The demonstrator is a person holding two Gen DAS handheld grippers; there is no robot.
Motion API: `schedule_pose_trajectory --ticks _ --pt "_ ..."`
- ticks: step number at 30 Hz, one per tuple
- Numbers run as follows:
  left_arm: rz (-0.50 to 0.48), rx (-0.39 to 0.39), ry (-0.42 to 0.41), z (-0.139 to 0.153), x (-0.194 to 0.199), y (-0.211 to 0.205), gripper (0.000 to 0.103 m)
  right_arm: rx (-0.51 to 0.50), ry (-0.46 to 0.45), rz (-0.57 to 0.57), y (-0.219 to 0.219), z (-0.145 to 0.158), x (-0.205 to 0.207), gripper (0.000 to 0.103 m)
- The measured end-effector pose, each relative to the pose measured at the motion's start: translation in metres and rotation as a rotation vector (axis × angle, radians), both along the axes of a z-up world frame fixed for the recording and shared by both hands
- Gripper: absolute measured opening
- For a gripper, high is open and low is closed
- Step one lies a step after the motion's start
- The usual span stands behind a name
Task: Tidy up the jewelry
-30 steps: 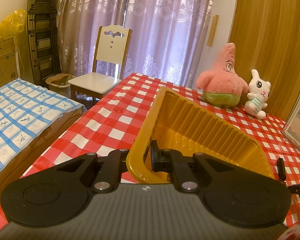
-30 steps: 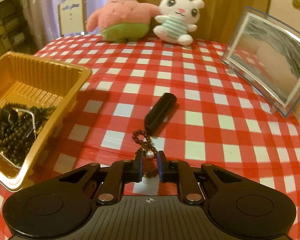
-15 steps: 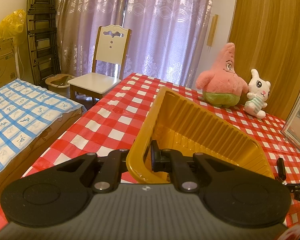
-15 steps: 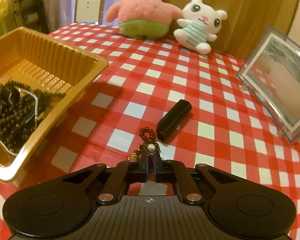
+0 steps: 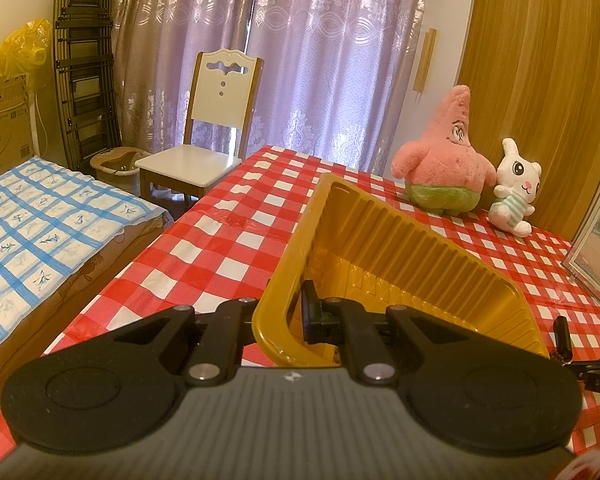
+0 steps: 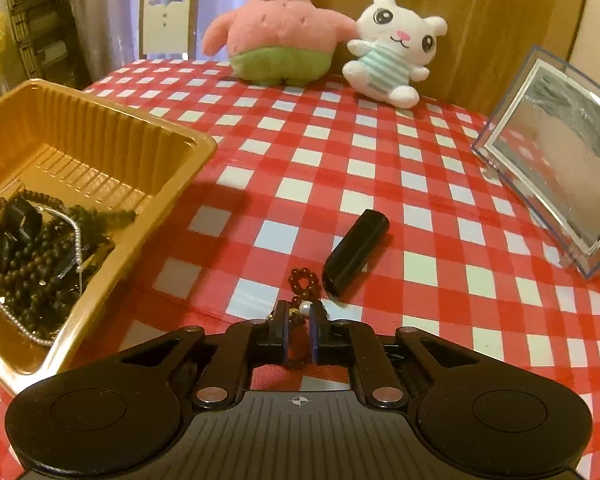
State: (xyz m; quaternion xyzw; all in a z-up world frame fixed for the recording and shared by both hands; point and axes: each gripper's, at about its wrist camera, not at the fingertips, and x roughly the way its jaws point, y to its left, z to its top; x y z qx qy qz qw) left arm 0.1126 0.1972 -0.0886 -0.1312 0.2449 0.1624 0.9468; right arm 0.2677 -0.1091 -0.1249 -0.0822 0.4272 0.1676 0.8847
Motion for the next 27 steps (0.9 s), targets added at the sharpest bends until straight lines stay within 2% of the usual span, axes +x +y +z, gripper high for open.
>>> schedule_pose_trajectory --ticks 9,14,23,27 --pt "0.001 0.000 0.002 0.000 0.001 0.000 0.010 0.042 -0.001 -0.042 0.001 -0.002 0.008 0.011" --pt "0.001 0.001 0.002 0.000 0.001 0.000 0.010 0.087 0.039 -0.088 -0.002 -0.003 0.016 0.011" --pt "0.001 0.000 0.002 0.000 0.002 0.000 0.010 0.065 0.012 -0.069 -0.001 -0.002 0.013 0.011" --pt "0.002 -0.001 0.004 0.000 0.002 0.000 0.010 0.109 -0.014 -0.064 -0.003 0.012 0.004 0.011"
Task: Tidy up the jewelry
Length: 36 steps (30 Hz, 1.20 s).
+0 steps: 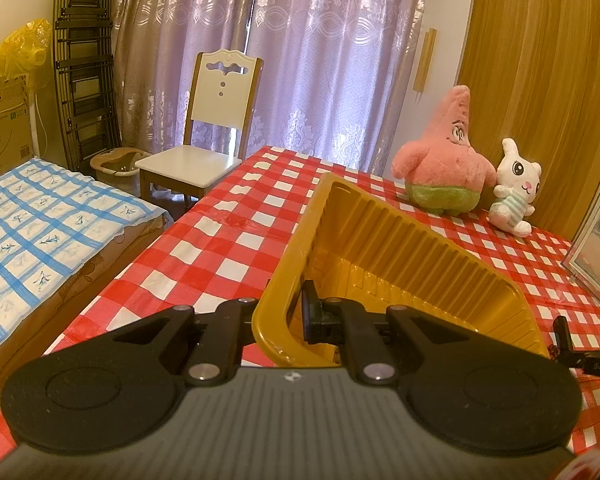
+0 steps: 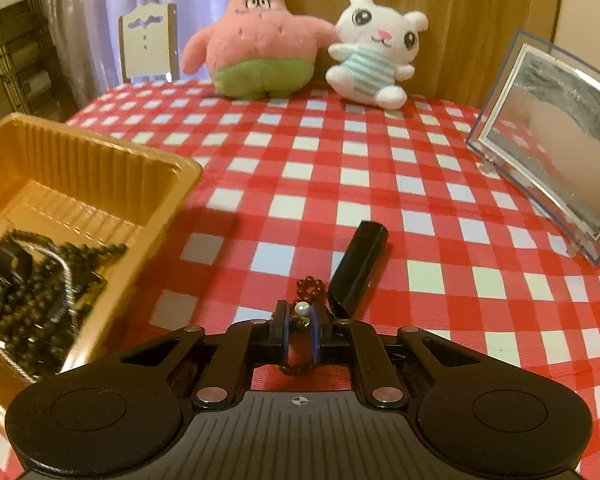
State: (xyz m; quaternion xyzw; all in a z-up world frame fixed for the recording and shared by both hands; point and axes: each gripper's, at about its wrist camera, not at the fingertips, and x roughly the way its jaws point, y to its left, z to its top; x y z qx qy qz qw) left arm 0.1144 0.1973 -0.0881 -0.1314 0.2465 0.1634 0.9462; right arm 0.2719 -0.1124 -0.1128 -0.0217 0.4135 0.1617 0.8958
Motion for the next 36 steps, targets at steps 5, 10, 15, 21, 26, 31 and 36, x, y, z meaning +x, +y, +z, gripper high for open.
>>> schedule_pose_trajectory --ticks 5,10,15,21,26,31,36 --pt "0.001 -0.002 0.000 0.001 0.002 0.000 0.010 0.100 -0.044 0.059 0.012 0.033 -0.013 0.011" --pt "0.001 -0.002 0.001 0.001 0.002 0.000 0.010 0.221 -0.038 0.189 0.045 0.055 -0.027 0.011" --pt "0.000 -0.001 0.001 0.001 0.002 0.000 0.010 0.232 -0.008 0.317 0.088 0.055 -0.037 0.011" --pt "-0.001 -0.003 -0.003 0.003 0.004 0.000 0.010 0.220 -0.005 0.370 0.114 0.057 -0.039 0.015" --pt "-0.001 -0.002 -0.003 0.003 0.004 0.000 0.010 0.247 -0.034 0.352 0.110 0.062 -0.038 0.044" --pt "-0.001 -0.002 -0.003 0.003 0.004 0.000 0.010 0.247 -0.029 0.320 0.101 0.063 -0.036 0.044" --pt "-0.001 -0.003 -0.003 0.003 0.004 0.000 0.010 0.243 -0.032 0.286 0.088 0.064 -0.039 0.044"
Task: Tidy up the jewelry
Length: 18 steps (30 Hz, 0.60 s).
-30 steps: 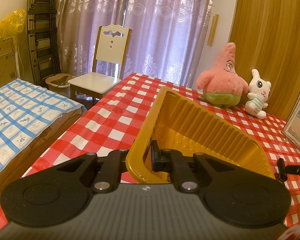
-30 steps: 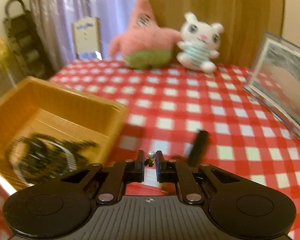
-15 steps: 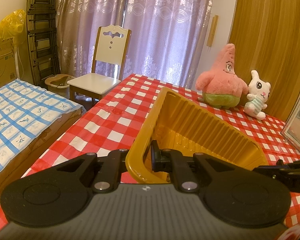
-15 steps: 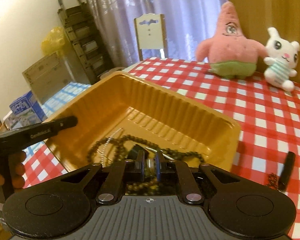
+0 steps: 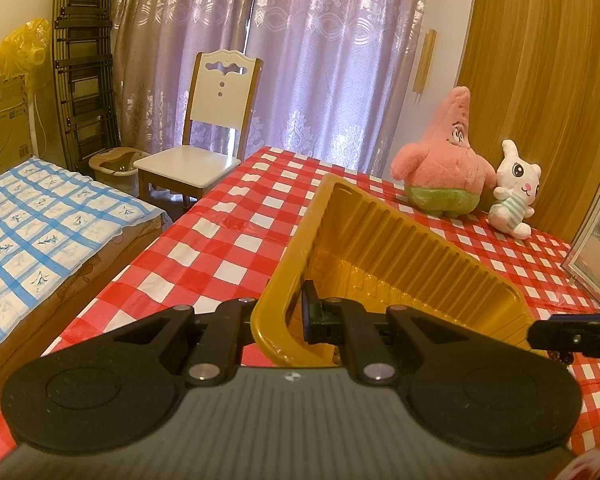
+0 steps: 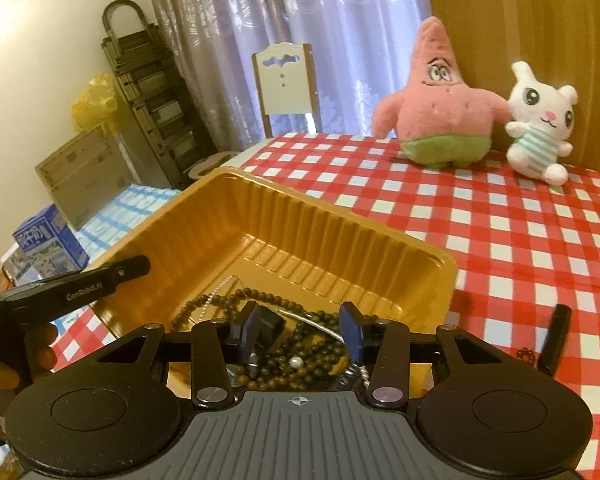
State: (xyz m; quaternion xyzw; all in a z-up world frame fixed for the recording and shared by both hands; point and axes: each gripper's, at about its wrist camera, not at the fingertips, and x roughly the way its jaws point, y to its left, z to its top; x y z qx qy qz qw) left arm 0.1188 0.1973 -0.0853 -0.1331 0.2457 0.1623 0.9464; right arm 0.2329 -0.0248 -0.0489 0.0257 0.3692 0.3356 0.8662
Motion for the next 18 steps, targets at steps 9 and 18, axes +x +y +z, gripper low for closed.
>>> schedule_pose_trajectory --ticks 9,18 --pt "0.000 0.000 0.000 0.000 0.000 0.000 0.010 -0.081 0.034 -0.222 -0.070 -0.022 0.005 0.044" --pt "-0.001 0.001 0.003 0.000 0.001 0.000 0.010 -0.191 0.104 -0.320 -0.110 -0.057 0.027 0.032"
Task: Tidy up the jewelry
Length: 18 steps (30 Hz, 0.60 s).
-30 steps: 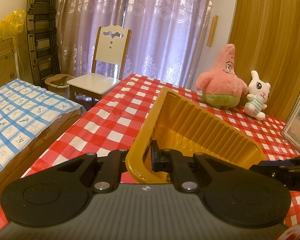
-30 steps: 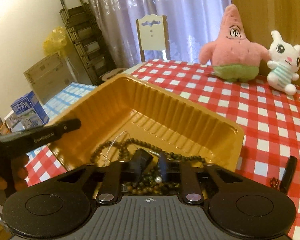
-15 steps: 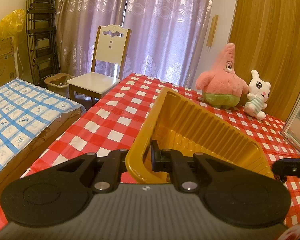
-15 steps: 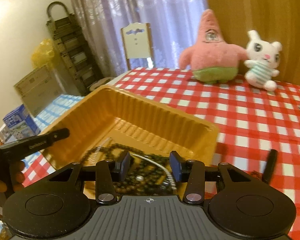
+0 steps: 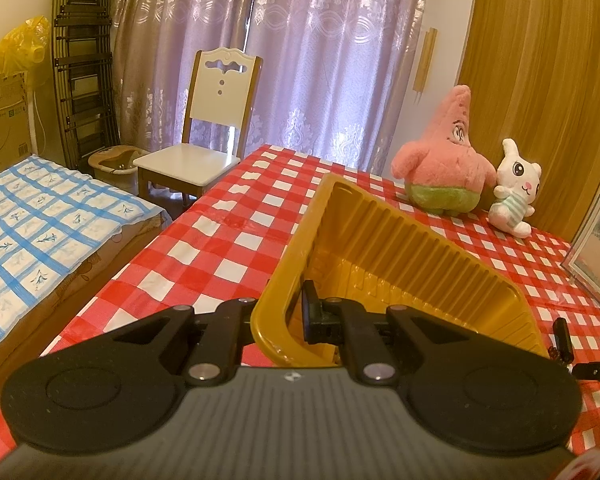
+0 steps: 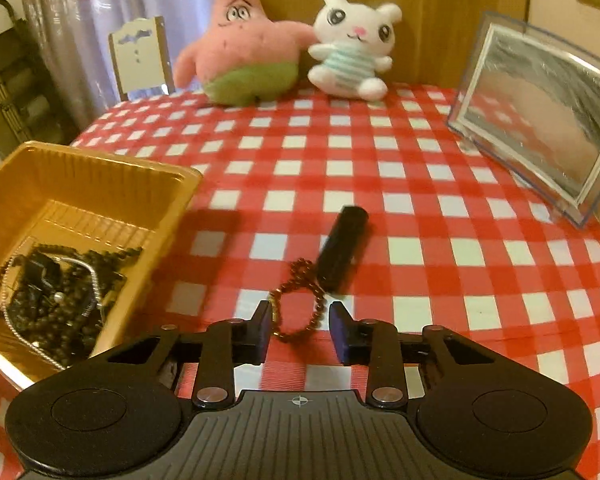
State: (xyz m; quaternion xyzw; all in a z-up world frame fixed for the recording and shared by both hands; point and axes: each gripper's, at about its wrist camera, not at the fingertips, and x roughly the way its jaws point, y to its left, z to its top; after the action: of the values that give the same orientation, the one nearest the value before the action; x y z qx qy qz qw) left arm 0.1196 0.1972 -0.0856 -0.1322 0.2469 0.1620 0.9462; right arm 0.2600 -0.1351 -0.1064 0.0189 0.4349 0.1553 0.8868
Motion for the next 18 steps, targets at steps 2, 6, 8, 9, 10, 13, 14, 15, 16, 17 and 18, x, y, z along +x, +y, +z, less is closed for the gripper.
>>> schedule_pose_trajectory --ticks 2,6,8,9,10,13,14,15,16,17,18 --pt "0.001 0.001 -0.001 0.000 0.000 0.000 0.010 0.003 -0.007 0.019 0.004 -0.001 0.000 0.031" --pt "0.001 0.000 0.001 -0.002 0.001 0.000 0.010 -0.011 -0.012 0.071 0.021 -0.006 0.006 0.026" --pt "0.000 0.002 0.001 -0.002 0.001 0.000 0.010 -0.030 -0.011 0.079 0.028 -0.011 0.008 0.021" --pt "0.000 0.000 0.001 -0.002 0.001 0.000 0.010 -0.034 -0.009 0.080 0.029 -0.013 0.011 0.019" --pt "0.000 0.000 0.001 -0.002 0.001 0.000 0.010 -0.040 -0.006 0.080 0.031 -0.015 0.013 0.018" --pt "0.001 -0.001 0.001 -0.002 0.001 0.000 0.010 -0.058 0.008 0.091 0.035 -0.021 0.014 0.010" --pt "0.001 -0.001 0.000 -0.002 0.001 0.000 0.010 -0.060 0.008 0.093 0.035 -0.022 0.013 0.008" --pt "0.001 0.000 0.000 -0.002 0.001 0.000 0.010 -0.061 0.005 0.095 0.035 -0.022 0.013 0.007" --pt "0.000 0.000 0.001 -0.002 0.001 0.000 0.010 -0.059 0.006 0.094 0.034 -0.022 0.013 0.007" --pt "0.000 0.001 0.000 -0.002 0.002 0.001 0.010 -0.054 0.007 0.091 0.033 -0.021 0.012 0.007" --pt "0.001 0.000 0.001 -0.002 0.002 0.000 0.010 -0.043 0.006 0.086 0.031 -0.020 0.011 0.007"
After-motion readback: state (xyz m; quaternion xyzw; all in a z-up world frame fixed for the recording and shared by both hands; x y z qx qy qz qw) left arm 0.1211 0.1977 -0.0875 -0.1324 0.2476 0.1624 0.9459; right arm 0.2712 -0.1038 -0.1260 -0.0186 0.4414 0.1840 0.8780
